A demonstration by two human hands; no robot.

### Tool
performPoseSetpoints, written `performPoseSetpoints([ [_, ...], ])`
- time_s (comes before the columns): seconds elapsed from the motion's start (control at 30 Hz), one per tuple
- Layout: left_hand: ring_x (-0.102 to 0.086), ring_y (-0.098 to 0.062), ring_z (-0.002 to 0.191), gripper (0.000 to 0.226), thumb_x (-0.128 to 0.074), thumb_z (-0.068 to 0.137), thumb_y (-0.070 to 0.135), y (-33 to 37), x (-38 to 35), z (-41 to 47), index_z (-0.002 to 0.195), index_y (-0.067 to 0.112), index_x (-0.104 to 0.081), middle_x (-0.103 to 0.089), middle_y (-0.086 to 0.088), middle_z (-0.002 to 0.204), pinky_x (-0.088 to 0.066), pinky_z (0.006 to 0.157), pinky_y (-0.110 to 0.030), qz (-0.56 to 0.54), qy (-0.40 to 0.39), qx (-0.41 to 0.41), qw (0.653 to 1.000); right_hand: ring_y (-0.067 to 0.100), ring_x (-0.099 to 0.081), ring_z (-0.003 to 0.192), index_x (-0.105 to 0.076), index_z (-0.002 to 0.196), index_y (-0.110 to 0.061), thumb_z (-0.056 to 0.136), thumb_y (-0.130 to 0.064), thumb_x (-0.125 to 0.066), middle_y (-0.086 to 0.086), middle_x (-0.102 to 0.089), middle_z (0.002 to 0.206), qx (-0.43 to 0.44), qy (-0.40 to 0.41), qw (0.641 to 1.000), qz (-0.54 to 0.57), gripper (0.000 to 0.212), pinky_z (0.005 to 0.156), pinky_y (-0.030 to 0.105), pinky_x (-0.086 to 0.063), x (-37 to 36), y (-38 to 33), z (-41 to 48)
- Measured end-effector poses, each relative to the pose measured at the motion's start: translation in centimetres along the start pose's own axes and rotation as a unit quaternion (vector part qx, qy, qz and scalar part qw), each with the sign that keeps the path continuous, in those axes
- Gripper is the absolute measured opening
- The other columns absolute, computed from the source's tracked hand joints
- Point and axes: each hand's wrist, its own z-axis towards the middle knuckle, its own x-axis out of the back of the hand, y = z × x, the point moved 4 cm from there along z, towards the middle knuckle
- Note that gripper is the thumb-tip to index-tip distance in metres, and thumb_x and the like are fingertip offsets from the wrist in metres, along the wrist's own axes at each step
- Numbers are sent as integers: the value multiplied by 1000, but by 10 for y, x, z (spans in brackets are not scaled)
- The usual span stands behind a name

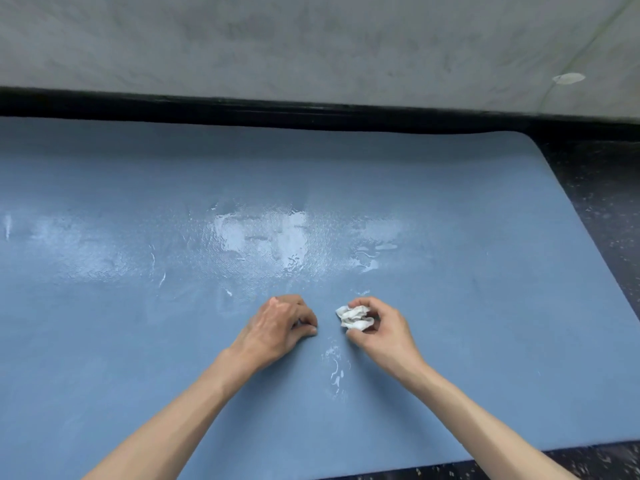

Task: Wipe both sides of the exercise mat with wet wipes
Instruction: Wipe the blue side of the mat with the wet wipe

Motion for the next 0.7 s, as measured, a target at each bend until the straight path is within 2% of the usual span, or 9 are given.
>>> performPoseSetpoints([
  [0.1, -47, 7, 66, 8, -76, 78, 21, -1, -4, -8, 81, 17, -70, -55, 13, 78, -36, 67, -9, -29, 59, 30, 997, 5, -63, 76, -67, 98, -25, 79, -7, -72, -12, -69, 85, 21, 7, 1000, -3, 27, 72, 15, -47, 2, 1, 1],
  [0.17, -47, 8, 65, 11, -79, 76, 19, -2, -4, -9, 78, 17, -68, -50, 18, 74, -35, 66, -5, -39, 72, 41, 996, 2, -61, 72, -68, 94, -25, 81, -13, -73, -13, -68, 79, 52, 15, 998, -25, 19, 70, 15, -46, 4, -2, -1],
  [0.3, -46, 3, 65, 8, -76, 80, 20, -2, -3, -5, 77, 15, -71, -50, 16, 73, -36, 67, -14, -11, 78, 35, 996, 1, -55, 68, -67, 87, -18, 84, -21, -73, -11, -62, 71, 129, 4, 988, -88, 7, 63, 12, -39, -6, -9, 5],
  [0.43, -50, 13, 71, 22, -63, 82, 37, -6, 12, -9, 78, 16, -68, -53, 18, 72, -34, 69, -1, -52, 107, 31, 992, 5, -53, 75, -68, 86, -11, 84, -21, -70, -5, -62, 79, 170, 18, 982, -79, 10, 66, 9, -38, -27, -27, 21],
  [0.5, -51, 7, 70, 25, -58, 84, 40, -16, 23, -14, 79, 18, -67, -58, 12, 74, -34, 70, 0, -32, 138, 31, 989, 8, -53, 73, -68, 87, -10, 84, -27, -63, -1, -63, 80, 183, -2, 978, -103, 18, 67, 14, -37, -40, -32, 27],
  [0.6, -48, -1, 68, 16, -65, 86, 29, -38, 41, -18, 80, 14, -65, -56, 6, 77, -35, 69, -3, 13, 196, 48, 979, 23, -57, 75, -66, 85, -12, 82, -32, -58, 4, -64, 79, 209, -5, 960, -184, 22, 68, 26, -39, -48, -33, 31],
  [0.7, -43, -3, 69, 10, -67, 87, 18, -61, 58, -20, 81, 10, -62, -54, 3, 79, -35, 68, -13, 57, 240, 68, 967, 25, -53, 66, -62, 71, -9, 84, -32, -56, 4, -57, 70, 239, 44, 939, -245, 26, 60, 26, -38, -46, -33, 27],
])
